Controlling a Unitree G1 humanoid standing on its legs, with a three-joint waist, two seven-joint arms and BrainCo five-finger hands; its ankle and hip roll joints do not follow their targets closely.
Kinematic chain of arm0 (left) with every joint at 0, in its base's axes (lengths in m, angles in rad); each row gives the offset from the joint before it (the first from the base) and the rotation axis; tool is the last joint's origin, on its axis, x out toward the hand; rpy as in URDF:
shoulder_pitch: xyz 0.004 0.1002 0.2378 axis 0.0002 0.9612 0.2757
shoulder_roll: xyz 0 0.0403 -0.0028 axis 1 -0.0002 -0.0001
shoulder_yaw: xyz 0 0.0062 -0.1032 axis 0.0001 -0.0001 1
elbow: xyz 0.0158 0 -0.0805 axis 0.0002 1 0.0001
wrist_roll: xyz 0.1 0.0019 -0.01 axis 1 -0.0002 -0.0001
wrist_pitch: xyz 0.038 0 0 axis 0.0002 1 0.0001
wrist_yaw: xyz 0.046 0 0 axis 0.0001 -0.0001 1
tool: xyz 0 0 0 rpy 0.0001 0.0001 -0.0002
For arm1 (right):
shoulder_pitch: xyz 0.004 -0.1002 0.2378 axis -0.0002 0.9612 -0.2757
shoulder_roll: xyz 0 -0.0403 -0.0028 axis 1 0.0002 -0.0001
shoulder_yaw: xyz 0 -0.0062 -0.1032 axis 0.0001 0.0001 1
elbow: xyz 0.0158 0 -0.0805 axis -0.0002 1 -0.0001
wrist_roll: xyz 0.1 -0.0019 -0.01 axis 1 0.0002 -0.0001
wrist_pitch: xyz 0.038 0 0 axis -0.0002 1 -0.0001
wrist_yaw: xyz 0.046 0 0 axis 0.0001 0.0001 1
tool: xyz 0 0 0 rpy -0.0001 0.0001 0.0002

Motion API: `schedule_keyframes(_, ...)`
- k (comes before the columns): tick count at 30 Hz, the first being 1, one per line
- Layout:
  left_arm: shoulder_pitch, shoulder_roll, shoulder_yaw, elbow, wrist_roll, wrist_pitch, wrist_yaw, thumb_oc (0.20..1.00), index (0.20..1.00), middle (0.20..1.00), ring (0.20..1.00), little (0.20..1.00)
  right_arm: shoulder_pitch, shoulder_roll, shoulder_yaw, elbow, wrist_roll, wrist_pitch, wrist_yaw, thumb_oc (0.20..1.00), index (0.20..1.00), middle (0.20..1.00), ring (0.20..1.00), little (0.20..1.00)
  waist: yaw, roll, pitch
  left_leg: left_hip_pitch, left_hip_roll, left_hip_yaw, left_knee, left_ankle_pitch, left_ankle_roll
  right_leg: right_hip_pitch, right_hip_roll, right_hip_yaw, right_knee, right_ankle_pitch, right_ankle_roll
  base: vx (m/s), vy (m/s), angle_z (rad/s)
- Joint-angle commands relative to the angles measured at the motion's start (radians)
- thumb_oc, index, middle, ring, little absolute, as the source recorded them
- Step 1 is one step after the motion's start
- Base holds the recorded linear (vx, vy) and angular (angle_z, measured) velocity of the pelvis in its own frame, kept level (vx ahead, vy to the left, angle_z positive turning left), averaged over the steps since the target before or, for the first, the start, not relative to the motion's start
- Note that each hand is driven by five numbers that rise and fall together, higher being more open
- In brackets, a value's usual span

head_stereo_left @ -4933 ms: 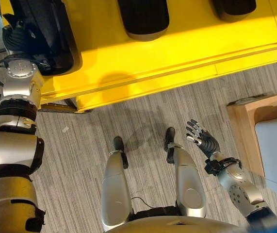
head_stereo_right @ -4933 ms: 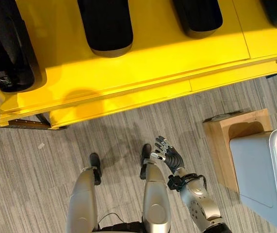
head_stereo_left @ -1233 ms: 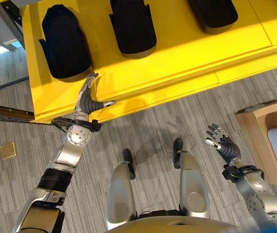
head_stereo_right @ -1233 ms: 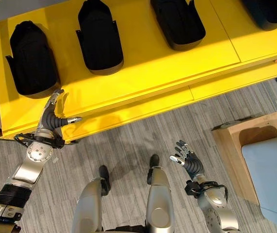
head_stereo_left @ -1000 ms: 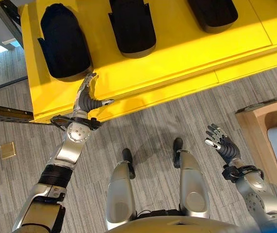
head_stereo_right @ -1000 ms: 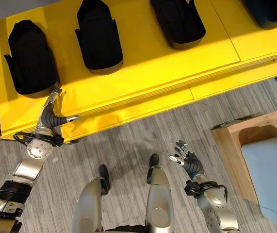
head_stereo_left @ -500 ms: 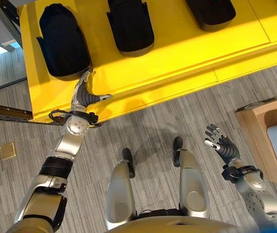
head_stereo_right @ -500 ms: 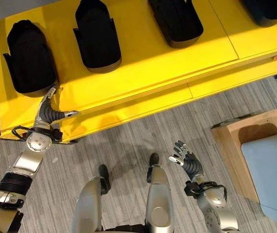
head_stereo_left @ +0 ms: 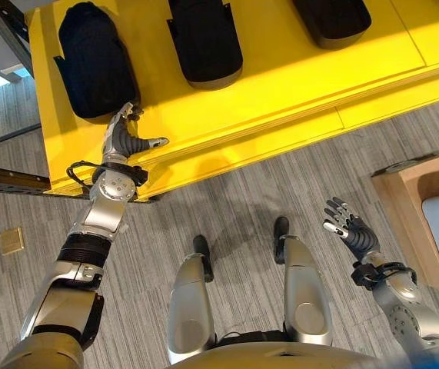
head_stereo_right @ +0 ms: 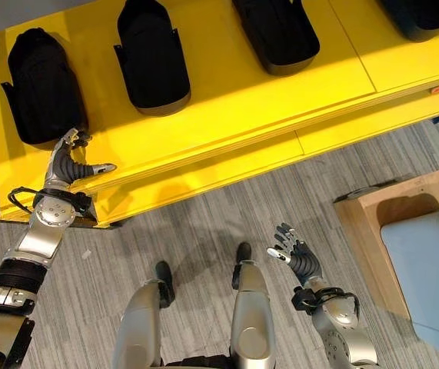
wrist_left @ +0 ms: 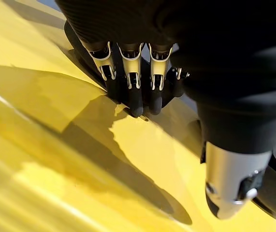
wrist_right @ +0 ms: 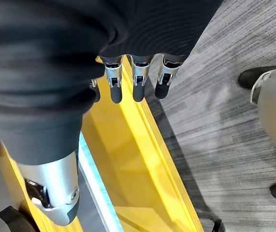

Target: Move parts from the plastic box to the shelf.

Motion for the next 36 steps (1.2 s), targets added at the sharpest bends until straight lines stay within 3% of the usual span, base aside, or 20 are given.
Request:
schedule_keyframes(1, -0.021, 0.070, -0.013, 0.049, 0.000, -0.006, 0.018, 1.000, 1.000, 1.000, 1.000, 1.000, 0.039, -0.027, -0.002, -0.049, -0.004, -0.026, 0.017, 1.000, 1.000, 1.000, 1.000, 1.000, -0.008, -0.015, -0.056, -0.011, 0.049, -0.011, 0.006, 0.019, -0.034, 0.069, -0.058, 0.059, -0.049, 0.015, 0.101, 0.00, 0.000, 0.00)
schedule_keyframes(12, -0.045, 0.092, -0.023, 0.046, 0.009, -0.007, 0.024, 1.000, 1.000, 1.000, 1.000, 1.000, 0.038, -0.031, 0.003, -0.044, -0.001, -0.026, 0.020, 1.000, 1.000, 1.000, 1.000, 1.000, -0.009, -0.018, -0.056, -0.015, 0.049, -0.010, 0.013, 0.018, -0.033, 0.064, -0.058, 0.060, -0.045, 0.016, 0.101, 0.00, 0.000, 0.00)
schedule_keyframes(18, 0.047, 0.046, -0.008, -0.077, -0.036, -0.052, -0.002, 1.000, 1.000, 1.000, 1.000, 1.000, 0.032, -0.025, 0.001, -0.044, -0.002, -0.030, 0.020, 1.000, 1.000, 1.000, 1.000, 1.000, 0.000, -0.015, -0.054, -0.015, 0.049, -0.013, 0.010, 0.019, -0.032, 0.067, -0.057, 0.059, -0.046, 0.015, 0.098, -0.01, -0.003, 0.00)
schedule_keyframes(20, 0.166, -0.029, 0.015, -0.185, -0.181, -0.107, -0.064, 1.000, 1.000, 1.000, 1.000, 1.000, 0.021, -0.015, -0.011, -0.044, -0.008, -0.036, 0.018, 1.000, 1.000, 1.000, 1.000, 1.000, 0.009, -0.012, -0.054, -0.018, 0.044, -0.013, -0.006, 0.049, -0.024, 0.063, -0.057, 0.058, -0.060, 0.038, 0.089, -0.03, -0.010, 0.00)
schedule_keyframes(21, 0.169, -0.030, 0.015, -0.186, -0.181, -0.106, -0.065, 1.000, 1.000, 1.000, 1.000, 1.000, 0.023, -0.016, -0.010, -0.043, -0.008, -0.036, 0.018, 1.000, 1.000, 1.000, 1.000, 1.000, 0.009, -0.010, -0.056, -0.006, 0.047, -0.015, -0.002, 0.024, -0.030, 0.073, -0.056, 0.057, -0.052, 0.016, 0.094, 0.00, 0.000, 0.00)
schedule_keyframes(23, 0.230, -0.050, 0.021, -0.236, -0.230, -0.121, -0.098, 1.000, 1.000, 1.000, 1.000, 1.000, 0.017, -0.012, -0.018, -0.044, -0.016, -0.038, 0.017, 1.000, 1.000, 1.000, 1.000, 1.000, 0.014, -0.008, -0.056, -0.010, 0.044, -0.014, -0.015, 0.052, -0.024, 0.069, -0.056, 0.057, -0.064, 0.039, 0.087, -0.03, -0.006, -0.01)
schedule_keyframes(25, 0.350, -0.100, 0.028, -0.285, -0.442, -0.152, -0.167, 1.000, 1.000, 1.000, 1.000, 1.000, 0.020, -0.001, -0.031, -0.050, -0.022, -0.040, 0.017, 1.000, 1.000, 1.000, 1.000, 1.000, 0.023, -0.002, -0.063, 0.009, 0.044, -0.016, -0.031, 0.058, -0.022, 0.089, -0.053, 0.054, -0.074, 0.041, 0.085, 0.03, -0.030, -0.02)
schedule_keyframes(26, 0.350, -0.100, 0.029, -0.285, -0.443, -0.152, -0.167, 1.000, 1.000, 1.000, 1.000, 1.000, 0.020, -0.001, -0.030, -0.050, -0.022, -0.040, 0.017, 1.000, 1.000, 1.000, 1.000, 1.000, 0.023, -0.002, -0.063, 0.010, 0.044, -0.016, -0.032, 0.058, -0.022, 0.090, -0.053, 0.053, -0.075, 0.041, 0.085, 0.06, -0.053, -0.04)
schedule_keyframes(27, 0.435, -0.126, 0.033, -0.333, -0.579, -0.163, -0.212, 1.000, 1.000, 1.000, 1.000, 1.000, 0.025, 0.007, -0.036, -0.055, -0.030, -0.048, 0.016, 1.000, 1.000, 1.000, 1.000, 1.000, 0.030, 0.003, -0.070, 0.027, 0.045, -0.023, -0.047, 0.066, -0.022, 0.111, -0.049, 0.050, -0.087, 0.041, 0.084, 0.05, -0.033, -0.04)
schedule_keyframes(29, 0.496, -0.158, 0.026, -0.336, -0.686, -0.160, -0.247, 1.000, 1.000, 1.000, 1.000, 1.000, 0.028, 0.011, -0.038, -0.052, -0.040, -0.058, 0.018, 1.000, 1.000, 1.000, 1.000, 1.000, 0.035, 0.009, -0.079, 0.048, 0.045, -0.025, -0.067, 0.075, -0.021, 0.133, -0.046, 0.045, -0.101, 0.043, 0.085, 0.05, -0.036, -0.01)
schedule_keyframes(32, 0.556, -0.172, 0.026, -0.350, -0.738, -0.147, -0.284, 1.000, 1.000, 1.000, 1.000, 1.000, 0.032, 0.014, -0.044, -0.048, -0.048, -0.066, 0.017, 1.000, 1.000, 1.000, 1.000, 1.000, 0.042, 0.014, -0.089, 0.074, 0.046, -0.031, -0.098, 0.089, -0.023, 0.166, -0.042, 0.036, -0.128, 0.047, 0.087, 0.05, -0.045, 0.01)
schedule_keyframes(36, 0.662, -0.228, 0.025, -0.346, -0.891, -0.126, -0.328, 1.000, 1.000, 1.000, 1.000, 1.000, 0.033, 0.027, -0.042, -0.029, -0.058, -0.080, 0.009, 1.000, 1.000, 1.000, 1.000, 1.000, 0.055, 0.032, -0.124, 0.155, 0.052, -0.033, -0.210, 0.140, -0.023, 0.243, -0.029, 0.004, -0.211, 0.062, 0.092, 0.07, -0.055, 0.10)
